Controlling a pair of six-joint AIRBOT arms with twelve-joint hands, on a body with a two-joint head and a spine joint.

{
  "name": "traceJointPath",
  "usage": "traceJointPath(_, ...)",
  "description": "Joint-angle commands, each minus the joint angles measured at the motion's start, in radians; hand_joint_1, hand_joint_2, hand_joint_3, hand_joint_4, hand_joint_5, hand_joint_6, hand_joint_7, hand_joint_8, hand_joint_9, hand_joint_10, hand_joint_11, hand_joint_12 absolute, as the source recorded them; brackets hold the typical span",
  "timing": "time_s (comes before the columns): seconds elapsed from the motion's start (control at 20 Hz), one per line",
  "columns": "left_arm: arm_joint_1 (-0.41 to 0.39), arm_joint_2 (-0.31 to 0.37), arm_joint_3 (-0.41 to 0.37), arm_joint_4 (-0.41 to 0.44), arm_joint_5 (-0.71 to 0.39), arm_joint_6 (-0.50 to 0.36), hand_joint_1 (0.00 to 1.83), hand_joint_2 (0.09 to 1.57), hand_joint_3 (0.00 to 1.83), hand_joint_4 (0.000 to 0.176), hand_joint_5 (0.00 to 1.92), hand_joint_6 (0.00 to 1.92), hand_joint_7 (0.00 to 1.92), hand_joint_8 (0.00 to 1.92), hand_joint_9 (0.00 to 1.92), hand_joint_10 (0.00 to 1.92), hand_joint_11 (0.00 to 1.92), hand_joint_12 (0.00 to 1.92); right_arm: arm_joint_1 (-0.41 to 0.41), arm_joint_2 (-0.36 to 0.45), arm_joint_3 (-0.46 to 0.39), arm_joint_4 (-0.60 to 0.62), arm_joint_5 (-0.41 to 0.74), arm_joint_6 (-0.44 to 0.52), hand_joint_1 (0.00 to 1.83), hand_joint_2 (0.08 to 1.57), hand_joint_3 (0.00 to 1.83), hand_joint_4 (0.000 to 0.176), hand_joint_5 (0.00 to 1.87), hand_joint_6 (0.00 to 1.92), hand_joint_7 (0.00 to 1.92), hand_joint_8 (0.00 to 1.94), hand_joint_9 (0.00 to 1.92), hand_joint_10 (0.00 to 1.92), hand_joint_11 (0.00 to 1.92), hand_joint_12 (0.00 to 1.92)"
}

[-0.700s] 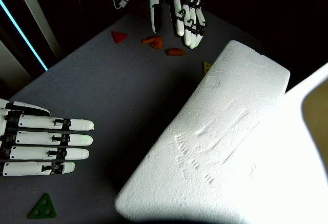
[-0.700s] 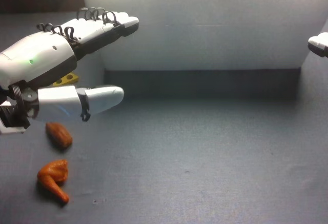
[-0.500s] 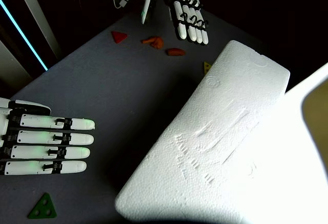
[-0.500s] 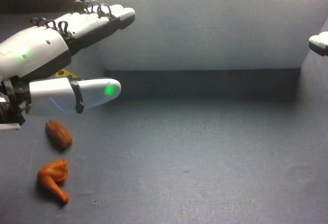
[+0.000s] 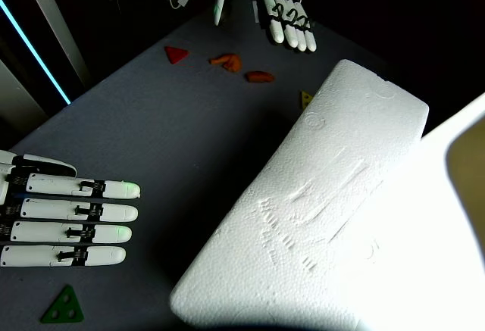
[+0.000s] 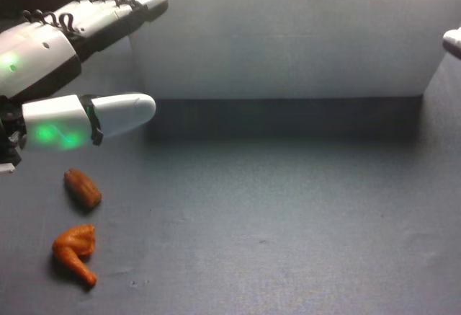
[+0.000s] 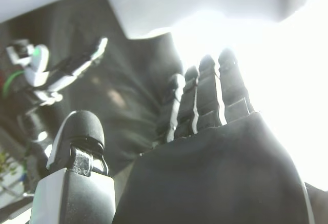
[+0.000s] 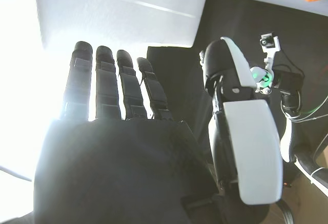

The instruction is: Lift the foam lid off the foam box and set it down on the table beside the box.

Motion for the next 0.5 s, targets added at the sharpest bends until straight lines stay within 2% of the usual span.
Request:
traceJointPath(0.0, -0.010, 0.010, 0.003, -0.038, -0.148, 0.007, 0.25, 1.27, 0.00, 0.039, 0.04, 0.01, 0.00, 0.00, 0.00, 0.00, 0.00, 0.00, 0.017, 0.013, 0.010, 0.032, 0.145, -0.009, 0.63, 1.30, 0.01, 0.000, 0.00, 0.00, 0.00, 0.00, 0.00, 0.00, 0.00, 0.00)
traceJointPath(0.1, -0.010, 0.011, 0.005, -0.076, -0.186, 0.025, 0.28, 1.27, 0.00, 0.019, 0.01, 0.00, 0.00, 0.00, 0.00, 0.00, 0.00, 0.00, 0.026, 0.013, 0.016, 0.065, 0.164, -0.027, 0.57, 1.32, 0.02, 0.000, 0.00, 0.00, 0.00, 0.00, 0.00, 0.00, 0.00, 0.00)
traceJointPath(0.15, -0.010, 0.011, 0.006, -0.091, -0.197, 0.034, 0.34, 1.26, 0.00, 0.000, 0.02, 0.01, 0.00, 0.00, 0.00, 0.00, 0.02, 0.01, 0.029, 0.013, 0.018, 0.078, 0.171, -0.033, 0.60, 1.28, 0.00, 0.000, 0.00, 0.00, 0.00, 0.00, 0.00, 0.00, 0.00, 0.00)
traceJointPath(0.25, -0.014, 0.009, 0.015, -0.119, -0.215, 0.046, 0.32, 1.24, 0.00, 0.017, 0.02, 0.01, 0.00, 0.00, 0.00, 0.00, 0.01, 0.01, 0.035, 0.013, 0.025, 0.115, 0.182, -0.053, 0.46, 1.29, 0.00, 0.000, 0.00, 0.00, 0.00, 0.00, 0.00, 0.00, 0.03, 0.01)
traceJointPath(0.3, -0.017, 0.008, 0.020, -0.133, -0.214, 0.056, 0.34, 1.23, 0.00, 0.025, 0.02, 0.01, 0.00, 0.00, 0.00, 0.00, 0.02, 0.01, 0.039, 0.012, 0.030, 0.130, 0.186, -0.060, 0.38, 1.27, 0.01, 0.000, 0.00, 0.00, 0.00, 0.00, 0.00, 0.00, 0.00, 0.51)
traceJointPath(0.35, -0.018, 0.006, 0.029, -0.153, -0.220, 0.060, 0.34, 1.23, 0.00, 0.024, 0.02, 0.00, 0.00, 0.00, 0.00, 0.00, 0.03, 0.02, 0.046, 0.006, 0.039, 0.155, 0.188, -0.072, 0.34, 1.27, 0.00, 0.000, 0.00, 0.00, 0.00, 0.00, 0.00, 0.00, 0.00, 0.95)
traceJointPath(0.4, -0.019, 0.006, 0.030, -0.165, -0.223, 0.066, 0.37, 1.22, 0.00, 0.021, 0.01, 0.00, 0.00, 0.00, 0.00, 0.00, 0.04, 0.03, 0.050, 0.003, 0.044, 0.168, 0.188, -0.078, 0.35, 1.27, 0.00, 0.000, 0.00, 0.00, 0.00, 0.00, 0.00, 0.00, 0.00, 1.20)
traceJointPath(0.45, -0.021, 0.006, 0.032, -0.183, -0.223, 0.083, 0.40, 1.20, 0.01, 0.029, 0.01, 0.00, 0.00, 0.00, 0.00, 0.00, 0.01, 0.22, 0.054, -0.001, 0.051, 0.187, 0.187, -0.086, 0.36, 1.26, 0.00, 0.000, 0.00, 0.00, 0.00, 0.00, 0.00, 0.00, 0.00, 1.29)
